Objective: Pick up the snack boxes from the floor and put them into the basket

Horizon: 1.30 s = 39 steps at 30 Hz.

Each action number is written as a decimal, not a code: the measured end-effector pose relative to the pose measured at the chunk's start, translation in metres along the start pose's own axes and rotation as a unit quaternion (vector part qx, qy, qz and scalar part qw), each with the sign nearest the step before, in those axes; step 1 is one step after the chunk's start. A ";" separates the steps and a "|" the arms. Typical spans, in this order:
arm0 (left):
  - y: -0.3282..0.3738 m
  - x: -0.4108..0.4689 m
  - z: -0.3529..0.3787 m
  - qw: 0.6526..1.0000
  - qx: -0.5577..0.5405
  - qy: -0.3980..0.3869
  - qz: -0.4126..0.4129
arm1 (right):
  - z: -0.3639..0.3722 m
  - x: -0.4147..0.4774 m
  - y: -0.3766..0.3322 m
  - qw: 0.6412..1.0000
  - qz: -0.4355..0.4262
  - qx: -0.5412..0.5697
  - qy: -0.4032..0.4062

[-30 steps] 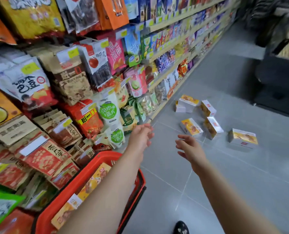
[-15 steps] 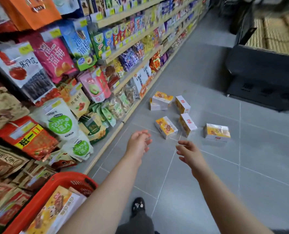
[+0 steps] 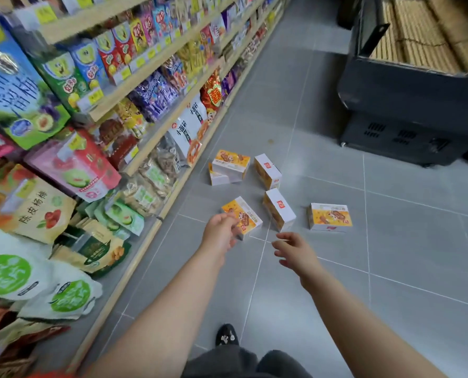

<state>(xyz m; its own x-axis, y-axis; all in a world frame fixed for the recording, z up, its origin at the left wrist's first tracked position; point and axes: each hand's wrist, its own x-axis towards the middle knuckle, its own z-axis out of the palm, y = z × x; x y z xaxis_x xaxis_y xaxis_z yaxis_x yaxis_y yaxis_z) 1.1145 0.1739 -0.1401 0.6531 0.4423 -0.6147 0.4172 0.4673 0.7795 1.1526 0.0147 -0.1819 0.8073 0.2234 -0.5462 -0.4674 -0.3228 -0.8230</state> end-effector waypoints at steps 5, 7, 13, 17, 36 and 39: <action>0.031 0.062 0.040 0.999 0.016 0.000 -0.032 | -0.025 0.065 -0.021 0.999 0.043 0.008 0.021; 0.040 0.084 0.051 0.999 0.017 0.001 -0.046 | -0.032 0.092 -0.030 0.998 0.061 0.002 0.023; 0.070 0.180 0.087 0.996 0.028 0.041 -0.070 | -0.049 0.213 -0.061 0.996 0.083 -0.038 -0.021; 0.088 0.246 0.103 0.993 0.039 0.062 -0.091 | -0.049 0.288 -0.089 0.993 0.082 -0.079 -0.039; -0.171 0.621 0.063 0.956 0.114 0.109 -0.246 | 0.061 0.629 0.133 0.947 0.100 -0.299 -0.067; -0.228 0.680 0.058 0.949 0.126 0.116 -0.263 | 0.075 0.683 0.184 0.930 0.093 -0.351 -0.060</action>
<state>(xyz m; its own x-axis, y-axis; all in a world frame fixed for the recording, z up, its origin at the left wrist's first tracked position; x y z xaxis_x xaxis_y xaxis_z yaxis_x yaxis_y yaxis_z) 1.4997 0.3240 -0.7287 0.1677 0.3682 -0.9145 0.8040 0.4857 0.3430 1.5911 0.1767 -0.7176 0.6699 0.1911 -0.7174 -0.2113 -0.8773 -0.4310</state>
